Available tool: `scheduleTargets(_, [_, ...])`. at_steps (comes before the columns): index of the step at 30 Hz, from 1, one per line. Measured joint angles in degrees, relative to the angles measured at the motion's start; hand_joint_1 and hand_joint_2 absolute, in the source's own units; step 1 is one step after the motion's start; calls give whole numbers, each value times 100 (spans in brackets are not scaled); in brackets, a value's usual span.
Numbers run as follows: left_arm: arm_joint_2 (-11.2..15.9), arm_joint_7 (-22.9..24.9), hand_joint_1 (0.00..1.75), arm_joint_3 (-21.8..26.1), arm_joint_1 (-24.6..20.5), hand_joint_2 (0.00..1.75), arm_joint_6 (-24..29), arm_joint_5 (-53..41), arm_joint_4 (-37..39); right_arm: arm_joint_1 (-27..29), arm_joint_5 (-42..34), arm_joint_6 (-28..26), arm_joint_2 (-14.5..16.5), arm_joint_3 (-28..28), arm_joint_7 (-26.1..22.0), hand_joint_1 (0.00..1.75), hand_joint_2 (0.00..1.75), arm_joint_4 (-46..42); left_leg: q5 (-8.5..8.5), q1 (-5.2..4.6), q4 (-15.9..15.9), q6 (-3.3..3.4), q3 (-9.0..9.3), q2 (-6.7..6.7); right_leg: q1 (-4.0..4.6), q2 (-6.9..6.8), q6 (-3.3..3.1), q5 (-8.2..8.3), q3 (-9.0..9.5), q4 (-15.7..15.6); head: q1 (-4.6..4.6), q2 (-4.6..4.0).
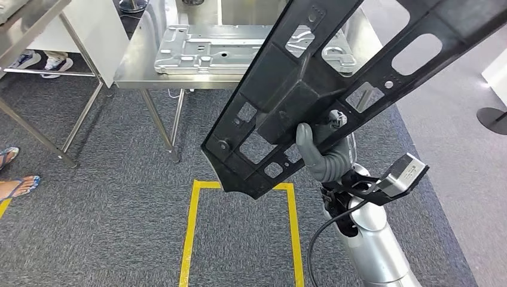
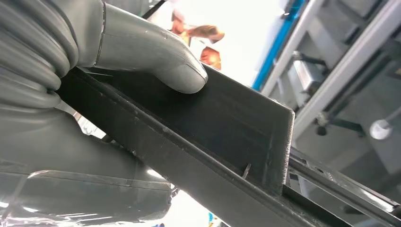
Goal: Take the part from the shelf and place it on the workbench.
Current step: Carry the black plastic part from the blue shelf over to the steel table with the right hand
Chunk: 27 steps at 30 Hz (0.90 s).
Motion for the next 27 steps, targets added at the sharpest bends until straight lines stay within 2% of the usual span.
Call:
scheduleTargets(2, [1, -3, 0, 1, -4, 175, 1, 2, 0, -25, 144, -173, 0, 16, 105, 175, 175, 68, -6, -2, 4, 21, -4, 7, -19, -6, 28, -314, -390, 777, 6, 0])
scheduleTargets(3, [1, -3, 0, 2, -4, 175, 2, 3, 0, -28, 215, -287, 1, 27, 146, 175, 175, 108, -10, -3, 7, 23, -3, 7, -29, -10, 36, -352, -515, 1007, 7, 0])
scheduleTargets(4, [1, -3, 0, 2, -2, 175, 3, 4, 0, -34, 264, -403, 4, 40, 185, 175, 175, 148, -15, -3, 12, 23, -1, 6, -39, -16, 39, -282, -544, 1033, 9, 0])
scheduleTargets(5, [-2, -4, 0, 2, -1, 175, 4, 4, 0, -49, 273, -498, 13, 51, 223, 175, 175, 181, -24, -2, 17, 17, 7, 5, -47, -26, 33, -110, -450, 812, 9, 0])
scheduleTargets(7, [-9, -10, 0, 2, -2, 175, 4, -2, 0, -103, 170, -590, 34, 71, 261, 175, 175, 235, -51, -11, 31, -14, 24, 1, -43, -61, 2, 278, -71, 11, 8, 0])
scheduleTargets(8, [-12, -11, 0, 2, -5, 175, 4, -8, 0, -138, 94, -587, 42, 80, 250, 175, 175, 259, -66, -21, 39, -40, 24, 1, -31, -75, -21, 383, 76, -310, 6, 0])
scheduleTargets(9, [-14, -11, 0, 2, -7, 175, 3, -19, 0, -169, 17, -559, 42, 92, 222, 175, 175, 284, -76, -29, 43, -70, 21, 3, -16, -82, -44, 418, 156, -493, 5, 0])
scheduleTargets(11, [-14, -3, 0, 2, -9, 175, 1, -36, 0, -206, -82, -494, 39, 112, 162, 175, 175, 332, -84, -34, 34, -136, 23, 16, 7, -69, -96, 403, 169, -568, 2, 0])
scheduleTargets(13, [-11, 3, 0, 2, -15, 175, 0, -41, 0, -221, -121, -448, 41, 132, 131, 175, 175, 360, -146, -19, 93, -197, 14, 24, -10, -58, -165, 414, 197, -607, -2, 0])
scheduleTargets(15, [-9, 4, 0, 2, -19, 175, -2, -42, 1, -246, -130, -425, 46, 161, 117, 175, 175, 374, -408, -4, 570, -243, -198, 18, -26, -60, -232, 414, 242, -642, -13, 0])
scheduleTargets(17, [-10, 5, 0, 2, -11, 175, -5, -44, 1, -258, -134, -420, 48, 187, 108, 175, 175, 399, -735, 1, 1380, -276, -609, 14, -10, -58, -271, 392, 268, -642, -23, 0])
scheduleTargets(18, [-9, 6, 0, 2, -4, 175, -7, -45, 1, -256, -135, -420, 48, 199, 106, 175, 175, 414, -789, 3, 1655, -285, -772, 14, -2, -53, -279, 380, 282, -641, -22, 0])
scheduleTargets(19, [-8, 6, 0, 2, 0, 175, -7, -45, 1, -255, -136, -420, 48, 210, 105, 175, 175, 428, -734, 3, 1731, -285, -845, 14, 4, -45, -282, 366, 299, -640, -23, 0])
scheduleTargets(20, [-7, 6, 0, 2, 2, 175, -7, -45, 0, -254, -136, -420, 48, 221, 104, 175, 175, 438, -569, 3, 1570, -276, -801, 14, 7, -35, -277, 350, 324, -639, -24, 0])
scheduleTargets(22, [-3, 6, 0, 2, 2, 175, -7, -46, 0, -258, -136, -420, 48, 234, 97, 175, 175, 445, -131, -3, 799, -233, -471, 7, 16, -20, -251, 305, 384, -636, -23, 0])
scheduleTargets(23, [-2, 6, 0, 2, 0, 175, -7, -46, 0, -262, -136, -420, 48, 237, 92, 175, 175, 446, 10, -10, 434, -205, -304, 1, 27, -12, -228, 282, 402, -627, -22, 0])
scheduleTargets(24, [-1, 6, 0, 2, -3, 175, -7, -46, 0, -266, -136, -420, 48, 239, 89, 175, 175, 448, 77, -20, 198, -180, -198, -5, 36, -6, -203, 266, 408, -623, -19, 0])
scheduleTargets(25, [-1, 6, 0, 2, -4, 175, -7, -46, 0, -269, -138, -420, 48, 240, 87, 175, 175, 449, 72, -33, 99, -154, -154, -10, 42, -2, -174, 256, 407, -622, -18, 0])
scheduleTargets(27, [-4, 6, 0, 2, -1, 175, -7, -46, 1, -271, -155, -406, 48, 244, 89, 175, 175, 446, 66, -33, 71, -102, -147, -9, 40, 1, -115, 243, 406, -631, -18, 1])
